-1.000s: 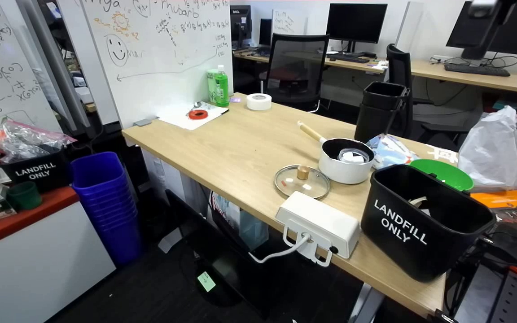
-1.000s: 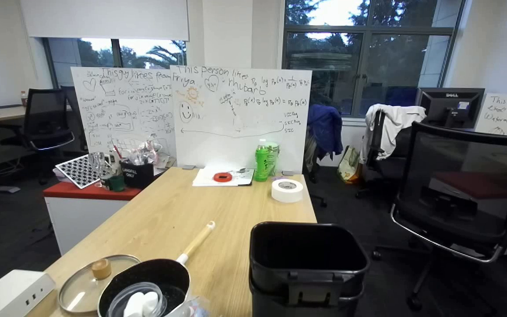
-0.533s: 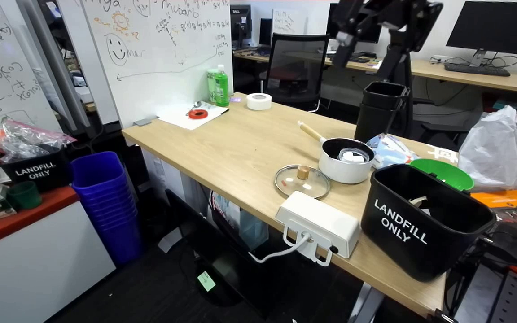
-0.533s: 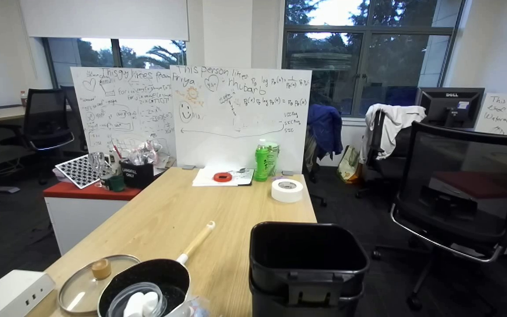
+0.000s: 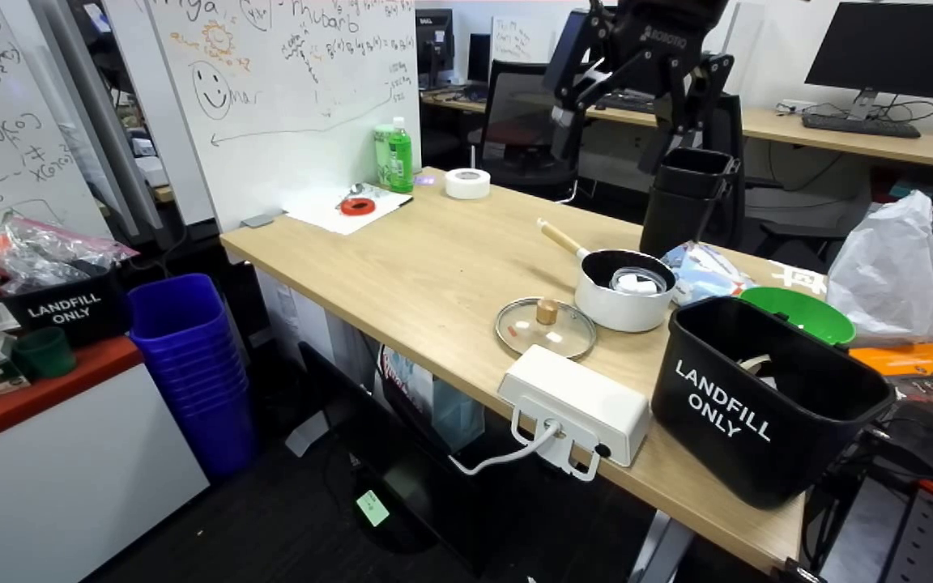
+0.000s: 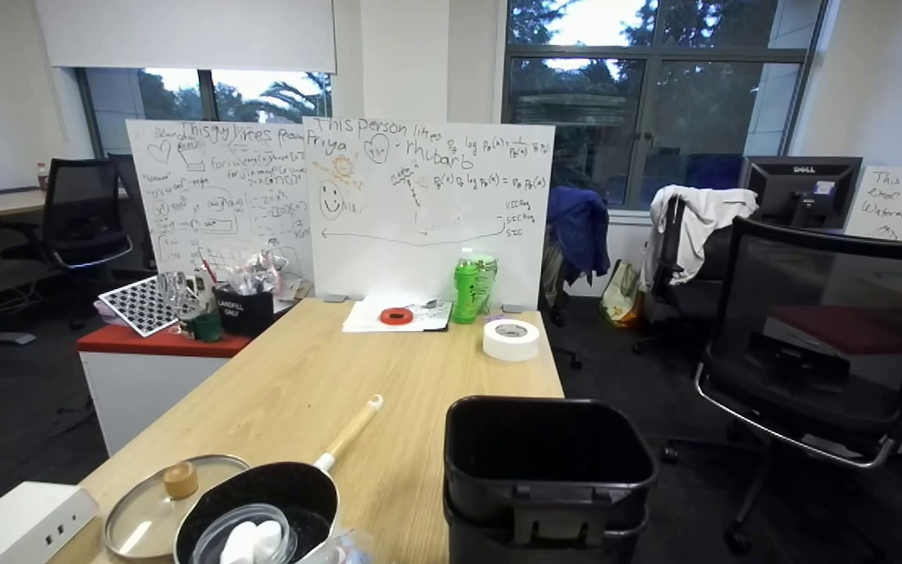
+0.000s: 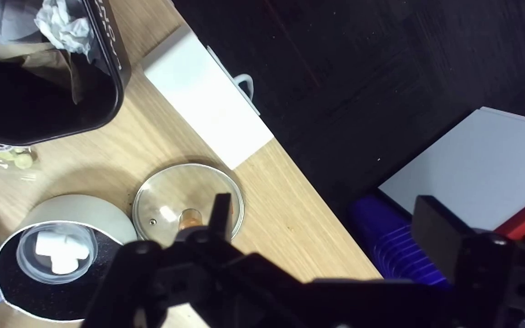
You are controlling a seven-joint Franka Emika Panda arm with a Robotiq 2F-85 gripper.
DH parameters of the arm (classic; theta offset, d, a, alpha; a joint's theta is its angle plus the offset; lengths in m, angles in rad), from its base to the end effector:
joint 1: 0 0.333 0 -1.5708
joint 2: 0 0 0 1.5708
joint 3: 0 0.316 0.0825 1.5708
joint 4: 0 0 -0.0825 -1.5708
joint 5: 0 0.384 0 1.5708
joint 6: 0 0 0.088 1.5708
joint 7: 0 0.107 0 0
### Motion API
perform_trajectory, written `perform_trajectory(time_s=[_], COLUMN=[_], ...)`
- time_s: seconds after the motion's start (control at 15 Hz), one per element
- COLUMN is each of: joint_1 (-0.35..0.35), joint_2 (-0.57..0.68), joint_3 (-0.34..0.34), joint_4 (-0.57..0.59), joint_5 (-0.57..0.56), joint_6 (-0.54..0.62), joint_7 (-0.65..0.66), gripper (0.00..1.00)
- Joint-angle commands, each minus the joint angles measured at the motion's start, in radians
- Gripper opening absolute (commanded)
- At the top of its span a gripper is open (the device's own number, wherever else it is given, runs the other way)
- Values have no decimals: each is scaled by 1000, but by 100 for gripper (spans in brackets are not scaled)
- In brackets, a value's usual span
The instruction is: Place the glass lid on the pot
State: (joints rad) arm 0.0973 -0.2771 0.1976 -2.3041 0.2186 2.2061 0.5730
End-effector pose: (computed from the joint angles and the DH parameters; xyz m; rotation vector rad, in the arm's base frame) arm 0.4568 0.1506 0.4725 -2.8859 0.5778 -0.1543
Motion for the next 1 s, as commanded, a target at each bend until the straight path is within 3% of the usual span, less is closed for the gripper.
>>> perform_trajectory(time_s=[0.0,0.33,0.73,0.93], joint_1=[1,1,-23,-41], joint_2=[-4,-4,152,238], joint_3=[-1,-1,14,-14], joint_4=[-1,-4,81,132], joint_5=[-1,-1,-28,-170], joint_6=[-2,-2,140,153], joint_7=[0,0,362,572], gripper=[100,100,100,100])
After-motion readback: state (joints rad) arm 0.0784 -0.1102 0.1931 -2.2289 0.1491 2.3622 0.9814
